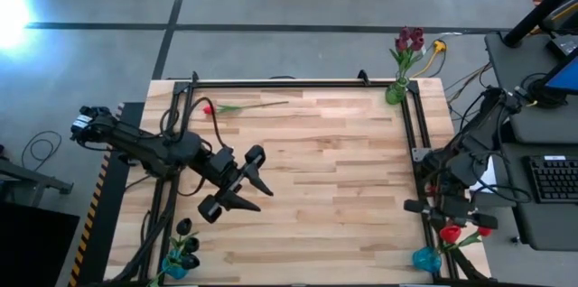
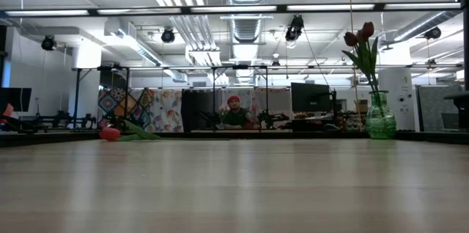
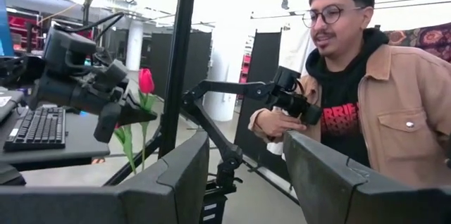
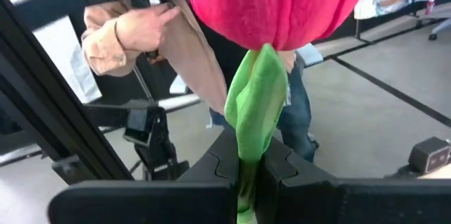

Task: Sort flowers into vase by color
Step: Put the red tulip into the right blue vase

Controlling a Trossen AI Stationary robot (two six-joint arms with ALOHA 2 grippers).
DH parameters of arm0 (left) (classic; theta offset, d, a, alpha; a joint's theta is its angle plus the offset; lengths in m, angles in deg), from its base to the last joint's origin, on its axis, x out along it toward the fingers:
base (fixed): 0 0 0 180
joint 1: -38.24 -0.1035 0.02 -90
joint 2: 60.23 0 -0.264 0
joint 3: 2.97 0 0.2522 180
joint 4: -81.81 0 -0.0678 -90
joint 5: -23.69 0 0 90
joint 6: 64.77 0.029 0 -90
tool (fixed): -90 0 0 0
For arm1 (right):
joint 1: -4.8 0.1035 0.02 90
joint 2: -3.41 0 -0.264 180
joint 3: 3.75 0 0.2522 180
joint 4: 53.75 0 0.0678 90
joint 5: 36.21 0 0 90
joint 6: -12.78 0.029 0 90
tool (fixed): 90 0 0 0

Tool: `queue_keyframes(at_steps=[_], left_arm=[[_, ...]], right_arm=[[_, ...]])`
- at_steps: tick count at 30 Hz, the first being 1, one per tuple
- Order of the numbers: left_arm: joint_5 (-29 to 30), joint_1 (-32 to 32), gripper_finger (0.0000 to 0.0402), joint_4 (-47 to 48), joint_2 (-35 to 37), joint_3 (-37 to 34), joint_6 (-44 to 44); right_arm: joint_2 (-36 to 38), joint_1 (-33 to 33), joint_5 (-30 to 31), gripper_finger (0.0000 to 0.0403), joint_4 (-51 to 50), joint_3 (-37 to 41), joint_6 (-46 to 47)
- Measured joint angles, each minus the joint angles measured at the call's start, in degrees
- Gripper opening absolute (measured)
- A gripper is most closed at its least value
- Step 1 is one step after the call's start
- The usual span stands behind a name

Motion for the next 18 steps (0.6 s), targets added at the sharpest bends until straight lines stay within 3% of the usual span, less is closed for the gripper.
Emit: queue_keyframes(at_steps=[5,18], left_arm=[[-0.04,-0.25,0.0171,0.14,0.00,0.00,0.04],[0.00,-2.09,0.0171,1.13,0.00,0.00,0.32]], right_arm=[[-0.22,0.20,-0.04,0.0009,-1.63,0.78,-2.40],[-0.53,0.22,-0.10,0.0009,-1.90,-0.24,2.29]])
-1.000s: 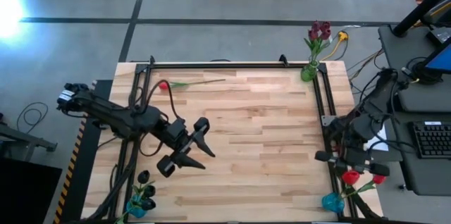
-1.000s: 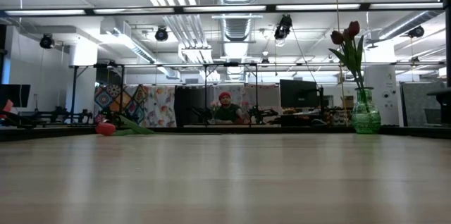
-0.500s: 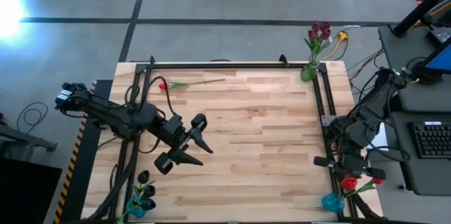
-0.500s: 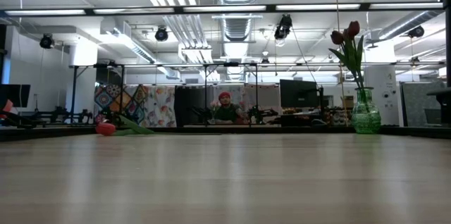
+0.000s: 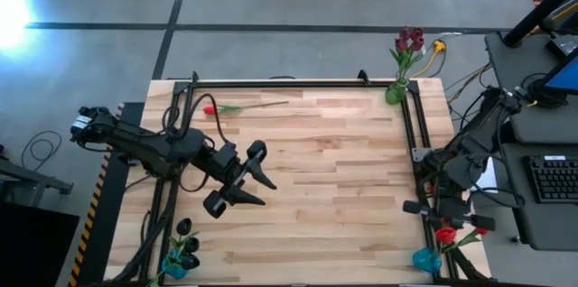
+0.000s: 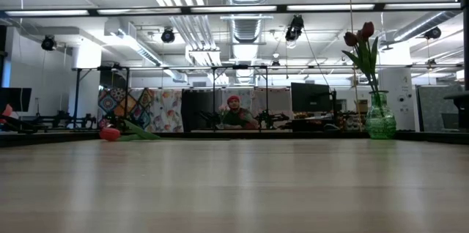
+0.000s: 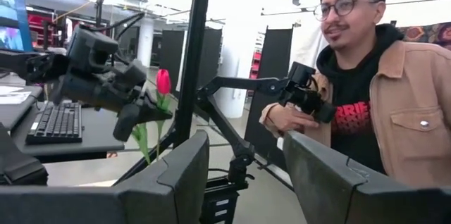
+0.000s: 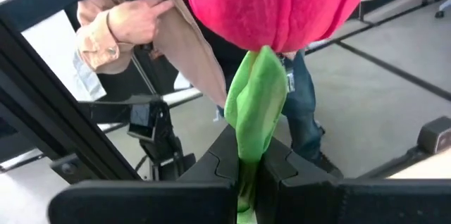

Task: Sort flowers into vase by color
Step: Put the red tulip into the right blue vase

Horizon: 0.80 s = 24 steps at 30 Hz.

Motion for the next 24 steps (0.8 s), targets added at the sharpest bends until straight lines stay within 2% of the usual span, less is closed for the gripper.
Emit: queue_keyframes(at_steps=[5,16,24], left_arm=[[-1.50,-0.71,0.0171,-0.01,0.04,0.00,-0.45],[-3.05,-1.82,0.0171,0.01,0.07,0.00,-0.65],[-4.28,-1.81,0.0171,0.02,0.07,0.00,-1.32]], right_arm=[[-0.05,-0.01,0.25,0.0009,-0.76,-3.71,-1.44],[-0.03,-0.01,9.06,0.0009,-3.75,-14.26,-3.02],[0.13,-0.01,21.26,0.0009,-8.91,-22.70,-4.87]])
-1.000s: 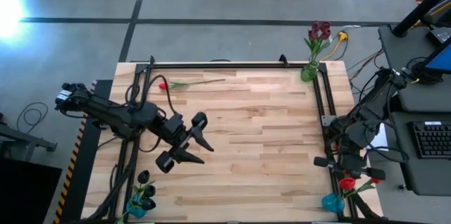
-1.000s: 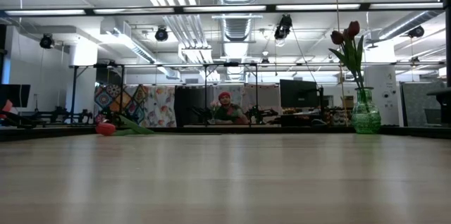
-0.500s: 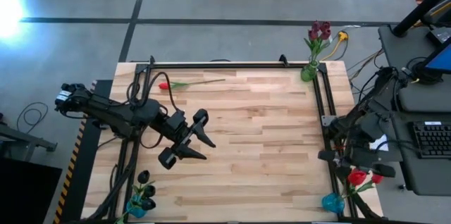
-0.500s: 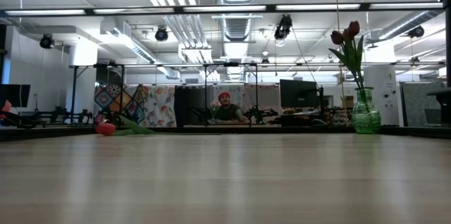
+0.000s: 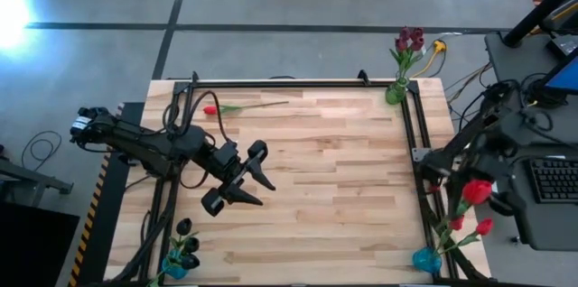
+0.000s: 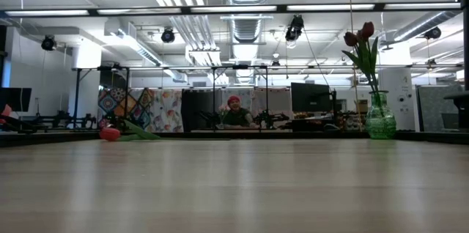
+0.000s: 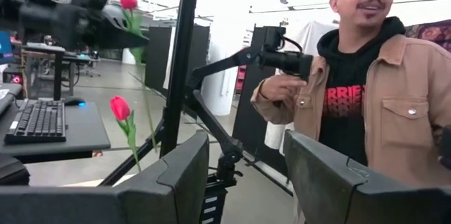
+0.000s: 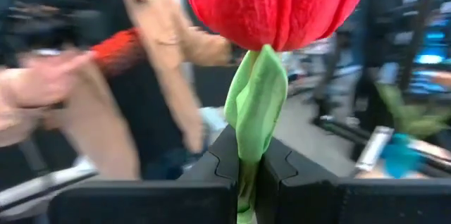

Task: Sort flowers into vase by color
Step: Put the red tulip into the right blue vase

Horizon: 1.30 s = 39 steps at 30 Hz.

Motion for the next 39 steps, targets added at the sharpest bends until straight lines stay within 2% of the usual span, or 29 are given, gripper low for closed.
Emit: queue_keyframes(at_steps=[3,7,12,20,23,26,31,39], left_arm=[[-0.45,-0.44,0.0171,0.40,0.02,0.00,0.00],[-1.75,-1.34,0.0171,0.47,0.02,0.00,-0.02],[-3.27,-1.95,0.0171,1.19,0.02,0.00,-0.02],[-4.37,-3.85,0.0171,2.33,0.04,0.00,-0.22],[-4.90,-4.57,0.0171,2.29,0.04,0.00,-0.44],[-5.91,-5.15,0.0171,2.30,0.04,0.00,-0.45],[-7.17,-6.38,0.0171,2.31,0.04,0.00,-0.46],[-7.76,-8.11,0.0171,2.31,0.04,0.00,-1.10]], right_arm=[[0.93,0.00,6.02,0.0009,-2.23,-2.01,-1.25],[3.19,-0.02,11.00,0.0009,-3.73,-3.19,-1.40],[7.66,-0.02,20.56,0.0009,-12.11,-3.46,0.55],[17.71,-0.07,28.05,0.0009,-23.66,-3.39,8.55],[20.71,-0.07,28.18,0.0009,-27.68,-1.90,12.76],[23.23,-0.04,27.66,0.0009,-27.27,0.95,15.89],[24.46,-0.07,19.49,0.0009,-24.40,8.52,18.73],[24.71,-0.04,11.50,0.0009,-12.55,21.39,19.93]])
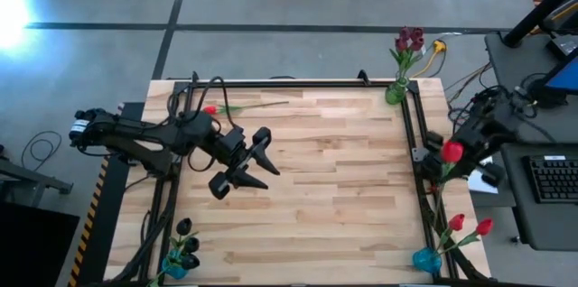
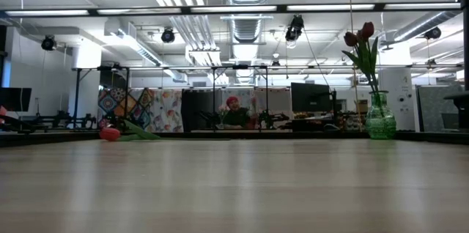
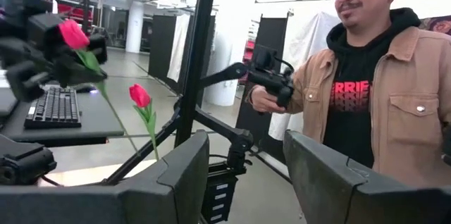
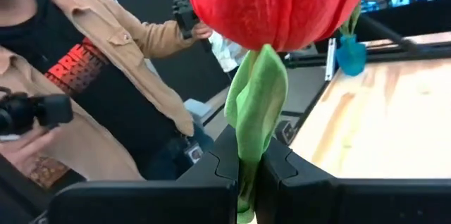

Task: Sort flowers into vase by color
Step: Put the red tulip into the right blue vase

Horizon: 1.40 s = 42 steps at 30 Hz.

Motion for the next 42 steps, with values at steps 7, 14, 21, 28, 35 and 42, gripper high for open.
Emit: queue_keyframes(at_steps=[7,14,21,28,35,42], left_arm=[[-0.03,-0.38,0.0171,0.00,0.00,0.00,-0.39],[-0.13,-0.36,0.0171,0.02,0.00,0.00,-0.39],[-1.18,-0.36,0.0171,0.13,0.00,0.00,-0.39],[-1.18,-0.36,0.0171,0.20,-0.02,0.00,-0.39],[-1.16,-0.36,0.0171,0.22,-0.02,0.00,-0.39],[-1.16,-0.36,0.0171,0.23,-0.02,0.00,-0.39]], right_arm=[[-0.17,0.02,-0.71,0.0009,6.25,7.76,6.66],[-1.04,0.04,-1.84,0.0009,11.40,11.43,10.50],[-4.50,0.70,-1.85,0.0009,14.39,12.13,9.93],[-8.71,3.31,-1.50,0.0009,15.03,12.13,10.85],[-12.94,7.13,0.95,0.0009,19.40,12.13,10.18],[-14.32,11.43,6.24,0.0009,19.81,11.63,8.47]])
